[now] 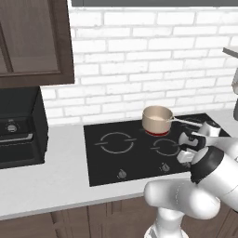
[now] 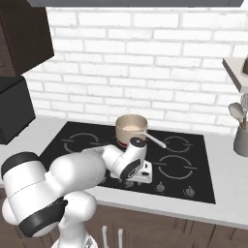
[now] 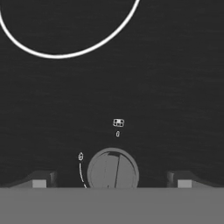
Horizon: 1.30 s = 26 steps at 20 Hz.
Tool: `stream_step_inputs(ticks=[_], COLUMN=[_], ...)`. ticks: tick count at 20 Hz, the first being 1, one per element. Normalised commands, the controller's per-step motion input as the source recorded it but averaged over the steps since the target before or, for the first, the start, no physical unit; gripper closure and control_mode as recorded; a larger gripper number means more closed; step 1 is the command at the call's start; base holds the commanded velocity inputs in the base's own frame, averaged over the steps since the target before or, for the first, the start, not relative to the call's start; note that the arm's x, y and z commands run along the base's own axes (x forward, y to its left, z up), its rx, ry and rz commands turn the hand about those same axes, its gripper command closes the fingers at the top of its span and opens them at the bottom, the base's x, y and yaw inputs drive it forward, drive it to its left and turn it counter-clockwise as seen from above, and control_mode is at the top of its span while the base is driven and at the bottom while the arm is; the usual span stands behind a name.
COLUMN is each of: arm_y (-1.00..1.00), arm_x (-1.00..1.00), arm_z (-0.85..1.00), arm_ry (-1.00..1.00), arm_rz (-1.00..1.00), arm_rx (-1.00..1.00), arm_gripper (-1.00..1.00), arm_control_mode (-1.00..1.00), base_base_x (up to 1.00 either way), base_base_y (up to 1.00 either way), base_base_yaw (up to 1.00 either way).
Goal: Turn off the rear center burner of the stove.
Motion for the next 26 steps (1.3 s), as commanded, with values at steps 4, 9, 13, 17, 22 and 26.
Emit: stream_step_inputs(ticks=[4,9,13,17,22,26], arm_y=[0.03,0.0,0.0,0.0,0.0,0.0], arm_x=[0.01,0.0,0.0,0.0,0.0,0.0], arm_z=[0.0,0.0,0.0,0.0,0.0,-0.01], arm_ry=[0.01,0.0,0.0,0.03,0.1,0.13], arm_rz=[0.0,0.0,0.0,-0.11,-0.28,-0.39], arm_rx=[0.0,0.0,0.0,0.0,0.0,0.0], arm_gripper=[1.0,1.0,1.0,1.0,1.0,1.0], arm_control_mode=[-1.0,-1.0,-1.0,-1.0,-1.0,-1.0], base_base_x=[0.0,0.0,0.0,0.0,0.0,0.0], base_base_y=[0.0,0.0,0.0,0.0,0.0,0.0], base_base_yaw=[0.0,0.0,0.0,0.0,0.0,0.0])
